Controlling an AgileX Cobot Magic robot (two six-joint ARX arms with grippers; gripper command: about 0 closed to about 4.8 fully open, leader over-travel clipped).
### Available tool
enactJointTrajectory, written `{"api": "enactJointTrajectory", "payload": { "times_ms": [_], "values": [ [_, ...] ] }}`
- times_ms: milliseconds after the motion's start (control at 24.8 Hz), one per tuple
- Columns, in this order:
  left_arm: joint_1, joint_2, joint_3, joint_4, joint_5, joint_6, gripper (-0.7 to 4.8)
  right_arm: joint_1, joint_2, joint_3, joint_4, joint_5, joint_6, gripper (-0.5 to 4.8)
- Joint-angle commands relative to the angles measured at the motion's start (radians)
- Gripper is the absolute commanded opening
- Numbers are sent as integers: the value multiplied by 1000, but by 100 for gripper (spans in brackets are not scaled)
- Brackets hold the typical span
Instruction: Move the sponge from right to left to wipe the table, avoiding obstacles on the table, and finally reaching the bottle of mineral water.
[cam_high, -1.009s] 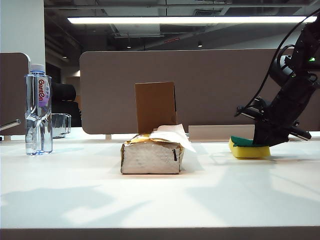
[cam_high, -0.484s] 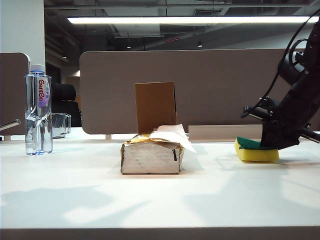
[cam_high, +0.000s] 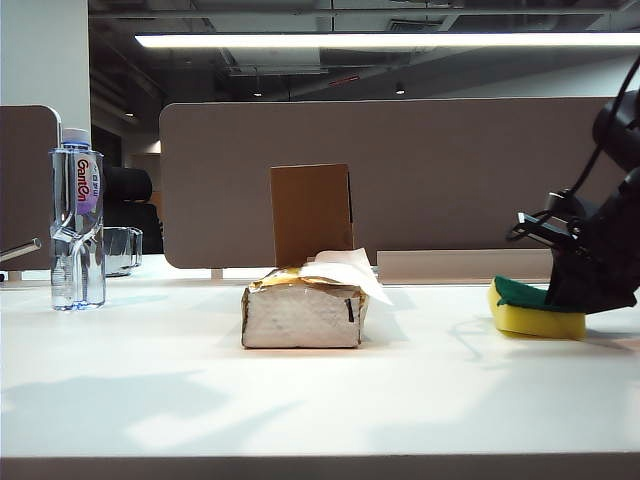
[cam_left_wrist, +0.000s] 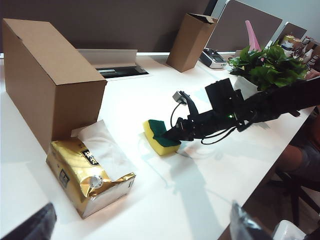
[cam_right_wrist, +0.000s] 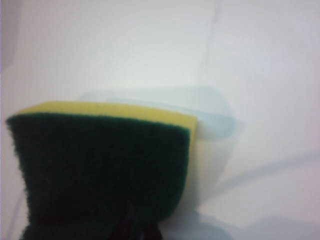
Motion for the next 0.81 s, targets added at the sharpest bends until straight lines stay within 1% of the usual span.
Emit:
{"api": "enactJointTrajectory", "payload": {
  "times_ms": [40, 81, 161, 363, 484, 645, 726, 807],
  "values": [
    [0, -2, 6, 14, 1, 1, 457, 1, -27, -84, -68, 19, 2, -9],
    [0, -2, 6, 14, 1, 1, 457, 1, -43, -106, -53, 19, 2, -9],
    [0, -2, 6, 14, 1, 1, 457, 1, -130, -203, -6, 19, 18, -9],
    [0, -2, 6, 13, 0, 6, 457, 1, -234, -286, 8, 20, 24, -9],
    [0, -2, 6, 12, 0, 27, 457, 1, -290, -322, 7, 19, 24, -9],
    [0, -2, 6, 6, 1, 27, 457, 1, -352, -370, 6, 19, 25, -9],
    [0, -2, 6, -35, 1, 35, 457, 1, -388, -408, 3, 19, 28, -9],
    [0, -2, 6, -88, 0, 77, 458, 1, -410, -436, 3, 18, 28, -9]
  ]
}}
